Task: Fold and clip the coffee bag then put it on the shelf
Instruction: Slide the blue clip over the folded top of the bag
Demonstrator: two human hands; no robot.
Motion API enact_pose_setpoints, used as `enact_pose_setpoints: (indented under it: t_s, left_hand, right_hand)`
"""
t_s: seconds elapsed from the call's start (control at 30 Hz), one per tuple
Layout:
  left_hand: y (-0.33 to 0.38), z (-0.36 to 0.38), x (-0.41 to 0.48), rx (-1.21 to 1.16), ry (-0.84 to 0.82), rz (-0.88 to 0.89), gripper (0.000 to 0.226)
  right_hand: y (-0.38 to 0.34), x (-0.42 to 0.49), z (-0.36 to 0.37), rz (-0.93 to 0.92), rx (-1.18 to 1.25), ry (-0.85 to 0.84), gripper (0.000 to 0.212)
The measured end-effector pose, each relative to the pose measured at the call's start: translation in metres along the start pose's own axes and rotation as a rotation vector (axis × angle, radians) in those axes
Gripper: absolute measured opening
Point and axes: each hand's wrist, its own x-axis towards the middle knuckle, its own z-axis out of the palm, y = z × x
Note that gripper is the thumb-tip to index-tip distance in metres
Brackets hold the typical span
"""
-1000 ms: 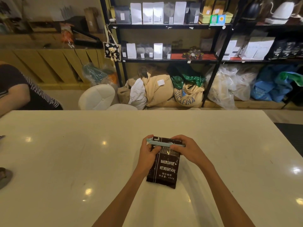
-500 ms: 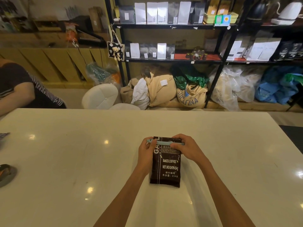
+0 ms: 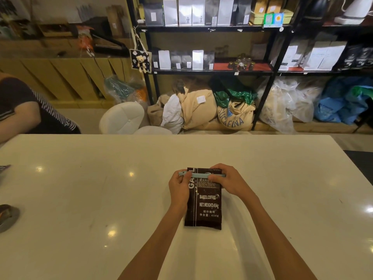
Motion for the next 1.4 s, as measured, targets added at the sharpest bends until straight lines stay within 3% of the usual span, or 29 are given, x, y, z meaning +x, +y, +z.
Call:
enact_pose_setpoints:
  t_s: [0.5, 0.57, 0.67, 0.77, 0.87, 0.93, 1.07, 1.17, 1.23, 1.33, 1.4]
  left_hand:
    - [0.003, 0.0, 0.0, 0.041, 0.005, 0.003, 0.01]
    - [0.004, 0.0, -0.003, 0.038, -0.091, -0.009, 0.023]
    - [-0.001, 0.006, -0.012, 0.119, -0.231, -0.051, 0.032]
    - [-0.007, 0.005, -0.014, 0.17, -0.082, 0.042, 0.013]
    - [-0.006, -0.001, -0.009, 0.136, 0.0, 0.099, 0.007]
    - [-0.002, -0.001, -0.01, 0.136, 0.011, 0.123, 0.009]
    - [0.012, 0.002, -0.015, 0.162, -0.055, 0.136, 0.023]
    - [0.024, 0.001, -0.016, 0.318, -0.134, 0.144, 0.031]
    - [0.031, -0.004, -0.018, 0.416, -0.088, 0.185, 0.032]
    - [0.039, -0.02, -0.022, 0.485, 0.008, 0.261, 0.028]
    - [0.04, -0.032, -0.022, 0.491, 0.047, 0.277, 0.028]
  right_hand:
    - [-0.002, 0.001, -0.001, 0.026, 0.051, -0.011, 0.019]
    - [-0.003, -0.001, -0.001, 0.042, 0.142, 0.051, 0.024]
    - [-0.01, -0.007, 0.01, 0.108, 0.447, 0.3, 0.037]
    - [-0.018, -0.015, 0.034, 0.141, 0.645, 0.285, 0.039]
    - [-0.019, -0.023, 0.061, 0.123, 0.407, 0.226, 0.04]
    - [-0.017, -0.028, 0.074, 0.108, 0.213, 0.333, 0.038]
    - [-0.027, -0.026, 0.076, 0.069, 0.143, 0.539, 0.034]
    - [-0.034, -0.02, 0.076, 0.118, 0.175, 0.628, 0.04]
    - [-0.037, -0.018, 0.078, 0.147, 0.238, 0.594, 0.045]
    - [-0.045, -0.027, 0.087, 0.131, 0.407, 0.393, 0.039]
    - [-0.048, -0.035, 0.095, 0.061, 0.228, 0.308, 0.037]
